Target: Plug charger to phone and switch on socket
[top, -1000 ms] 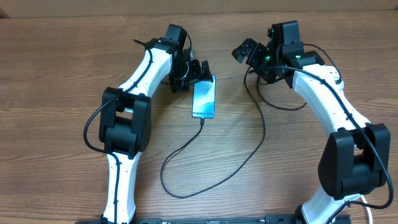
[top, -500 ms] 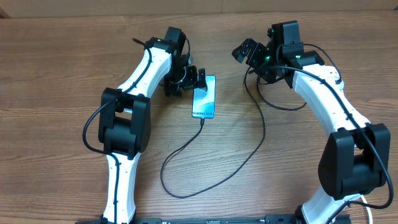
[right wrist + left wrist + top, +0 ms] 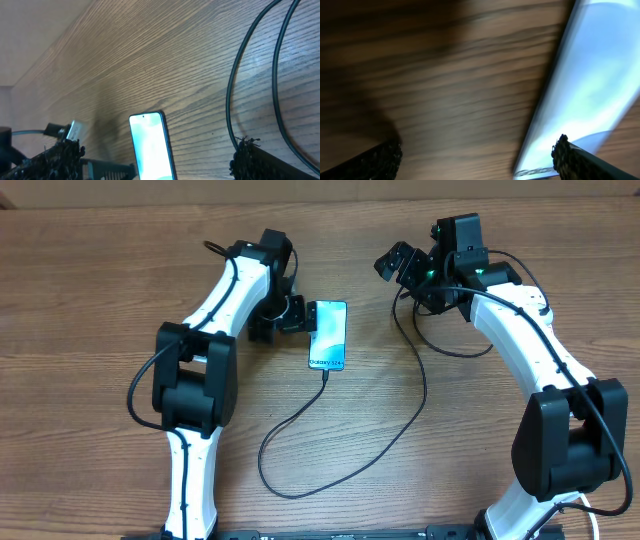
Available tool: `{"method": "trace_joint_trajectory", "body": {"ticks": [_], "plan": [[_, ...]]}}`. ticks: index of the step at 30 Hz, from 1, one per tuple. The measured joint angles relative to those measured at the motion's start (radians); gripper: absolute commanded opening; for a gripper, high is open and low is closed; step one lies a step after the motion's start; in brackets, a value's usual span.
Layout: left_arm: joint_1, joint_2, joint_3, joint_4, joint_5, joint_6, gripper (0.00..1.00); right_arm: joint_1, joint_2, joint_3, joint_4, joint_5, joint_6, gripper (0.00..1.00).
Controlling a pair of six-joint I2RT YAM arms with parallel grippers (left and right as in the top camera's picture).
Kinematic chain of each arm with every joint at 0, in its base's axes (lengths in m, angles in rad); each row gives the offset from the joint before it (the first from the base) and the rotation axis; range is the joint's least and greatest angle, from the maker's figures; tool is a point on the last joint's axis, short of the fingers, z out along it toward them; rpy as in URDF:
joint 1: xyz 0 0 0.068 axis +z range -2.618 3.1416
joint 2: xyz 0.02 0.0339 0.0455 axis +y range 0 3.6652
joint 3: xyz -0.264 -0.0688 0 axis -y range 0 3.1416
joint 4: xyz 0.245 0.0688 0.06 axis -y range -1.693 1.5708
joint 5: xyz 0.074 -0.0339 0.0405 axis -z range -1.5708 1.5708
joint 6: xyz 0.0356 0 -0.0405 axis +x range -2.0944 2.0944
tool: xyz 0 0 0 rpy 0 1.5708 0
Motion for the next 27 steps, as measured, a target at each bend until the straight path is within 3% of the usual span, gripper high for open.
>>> {"method": "trace_joint_trajectory", "body": {"ticks": [7, 16, 27], "plan": [[0.007, -0.175, -0.014, -0.047, -0.152, -0.001, 1.0, 0.0, 0.0, 0.0, 0.0, 0.001, 0.0, 1.0], [0.007, -0.528, -0.014, -0.072, -0.205, 0.0, 1.0, 0.0, 0.0, 0.0, 0.0, 0.008, 0.0, 1.0], [0.007, -0.592, -0.013, -0.073, -0.212, 0.0, 1.0, 0.0, 0.0, 0.0, 0.0, 0.008, 0.0, 1.0]]}}
